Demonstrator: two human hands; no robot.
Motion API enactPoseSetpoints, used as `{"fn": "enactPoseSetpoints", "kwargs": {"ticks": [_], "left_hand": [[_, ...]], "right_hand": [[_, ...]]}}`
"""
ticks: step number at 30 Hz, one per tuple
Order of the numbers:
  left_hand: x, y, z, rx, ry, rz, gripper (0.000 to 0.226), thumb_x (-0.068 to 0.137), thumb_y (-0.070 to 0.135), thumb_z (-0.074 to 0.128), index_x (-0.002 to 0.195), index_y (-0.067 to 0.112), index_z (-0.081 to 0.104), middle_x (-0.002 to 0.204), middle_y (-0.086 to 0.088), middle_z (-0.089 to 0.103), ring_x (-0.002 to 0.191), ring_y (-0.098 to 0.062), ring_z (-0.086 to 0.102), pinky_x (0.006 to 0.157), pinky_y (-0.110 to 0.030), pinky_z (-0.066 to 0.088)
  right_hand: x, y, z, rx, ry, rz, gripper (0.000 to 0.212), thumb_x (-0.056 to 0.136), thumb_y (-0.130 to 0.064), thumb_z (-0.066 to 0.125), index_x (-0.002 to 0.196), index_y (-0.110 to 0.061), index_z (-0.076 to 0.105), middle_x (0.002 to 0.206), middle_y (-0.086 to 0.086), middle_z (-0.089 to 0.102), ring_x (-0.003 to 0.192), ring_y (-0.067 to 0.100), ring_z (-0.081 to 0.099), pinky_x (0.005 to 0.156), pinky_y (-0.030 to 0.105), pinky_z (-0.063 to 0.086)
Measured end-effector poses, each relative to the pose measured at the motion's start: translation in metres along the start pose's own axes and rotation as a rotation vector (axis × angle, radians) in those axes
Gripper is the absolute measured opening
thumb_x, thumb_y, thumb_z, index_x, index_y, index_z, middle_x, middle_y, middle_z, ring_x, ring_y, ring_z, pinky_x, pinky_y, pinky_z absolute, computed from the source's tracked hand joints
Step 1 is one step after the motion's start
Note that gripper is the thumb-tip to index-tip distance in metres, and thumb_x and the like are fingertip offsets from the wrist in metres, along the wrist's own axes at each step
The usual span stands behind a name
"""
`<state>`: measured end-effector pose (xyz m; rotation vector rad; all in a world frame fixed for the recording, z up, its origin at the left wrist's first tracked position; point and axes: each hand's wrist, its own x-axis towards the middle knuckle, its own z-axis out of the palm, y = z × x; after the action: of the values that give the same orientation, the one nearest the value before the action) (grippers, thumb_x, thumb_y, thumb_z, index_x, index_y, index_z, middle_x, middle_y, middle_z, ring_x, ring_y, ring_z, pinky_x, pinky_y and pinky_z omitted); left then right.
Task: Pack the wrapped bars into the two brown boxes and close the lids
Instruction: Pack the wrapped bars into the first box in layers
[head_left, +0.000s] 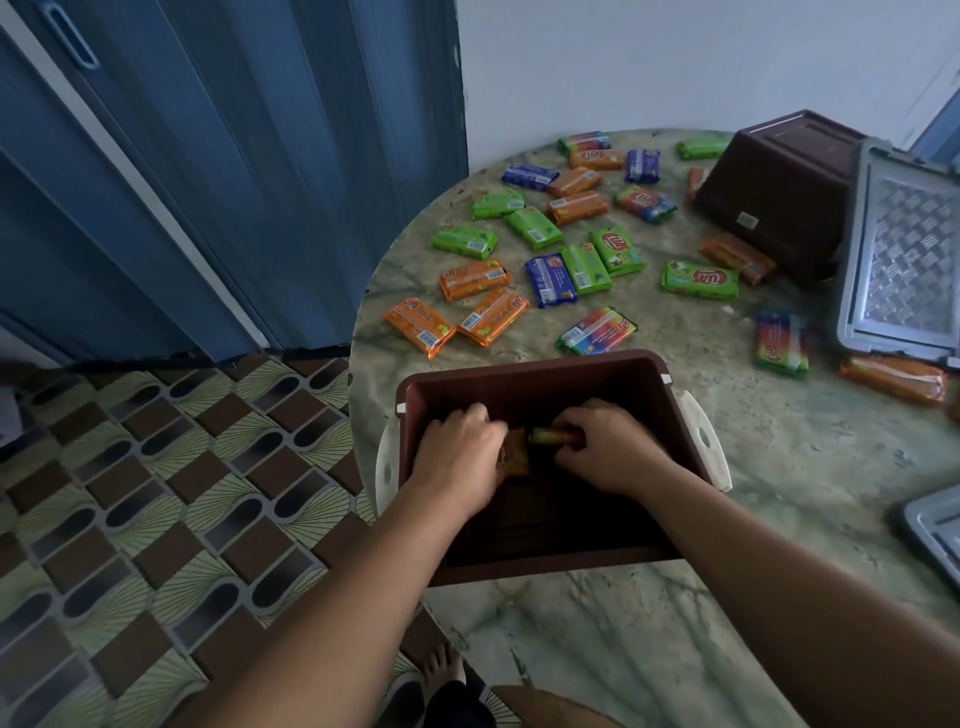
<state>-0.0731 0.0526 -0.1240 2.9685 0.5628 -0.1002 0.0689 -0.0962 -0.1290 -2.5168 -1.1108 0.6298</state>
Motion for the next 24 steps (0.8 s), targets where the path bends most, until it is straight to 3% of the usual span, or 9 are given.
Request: {"fn": "enactPoseSetpoints", "kwargs": {"ticks": [2,8,12,17,21,24], "left_hand": [[-0.001,0.001,-0.001,0.024,-0.072,0.001,0.035,0.087,0.029,0.075,0.120,0.023,0.064,0.113,-0.002,0.057,0.107,-0.029,0.059,0.083,-0.044,0.047],[0.000,0.002,0.002,0.037,-0.031,-0.013,0.028,0.089,0.019,0.072,0.116,0.026,0.068,0.108,-0.001,0.057,0.103,-0.028,0.061,0.079,-0.043,0.048],[0.000,0.002,0.003,-0.013,-0.020,-0.025,0.023,0.092,0.039,0.069,0.109,0.024,0.072,0.103,-0.002,0.056,0.100,-0.028,0.060,0.078,-0.043,0.048],[0.000,0.002,0.003,-0.012,-0.027,-0.016,0.016,0.095,0.028,0.063,0.109,0.021,0.068,0.108,-0.004,0.055,0.105,-0.030,0.057,0.082,-0.045,0.048],[0.003,-0.001,0.009,0.000,0.007,0.005,0.033,0.096,0.022,0.064,0.128,0.023,0.059,0.119,-0.004,0.057,0.112,-0.029,0.054,0.087,-0.045,0.049],[0.005,-0.001,0.013,0.004,-0.007,0.019,0.033,0.098,0.022,0.060,0.131,0.023,0.059,0.121,-0.002,0.058,0.114,-0.028,0.054,0.087,-0.044,0.049]], "right_hand": [[0.000,0.000,-0.001,0.045,0.036,-0.004,0.034,0.090,-0.029,0.070,0.124,-0.027,0.066,0.115,0.000,0.058,0.102,0.020,0.059,0.087,0.036,0.052],[-0.001,-0.004,-0.005,0.166,0.034,0.032,0.019,0.098,-0.030,0.058,0.116,-0.031,0.056,0.100,-0.001,0.063,0.087,0.018,0.061,0.074,0.036,0.053],[0.001,-0.003,-0.008,0.182,-0.019,0.078,0.026,0.100,-0.029,0.049,0.122,-0.032,0.063,0.107,-0.002,0.062,0.093,0.016,0.059,0.076,0.034,0.051],[0.005,0.000,-0.002,0.032,-0.065,0.033,0.044,0.098,-0.020,0.053,0.141,-0.023,0.058,0.134,0.006,0.056,0.122,0.026,0.056,0.101,0.035,0.047],[0.005,0.005,0.000,0.004,0.026,-0.030,0.038,0.095,-0.014,0.061,0.133,-0.016,0.062,0.128,0.007,0.061,0.118,0.025,0.059,0.099,0.032,0.048],[0.005,0.008,0.001,0.008,0.058,-0.032,0.039,0.092,-0.013,0.066,0.130,-0.020,0.063,0.127,0.005,0.064,0.114,0.023,0.060,0.097,0.035,0.051]]}}
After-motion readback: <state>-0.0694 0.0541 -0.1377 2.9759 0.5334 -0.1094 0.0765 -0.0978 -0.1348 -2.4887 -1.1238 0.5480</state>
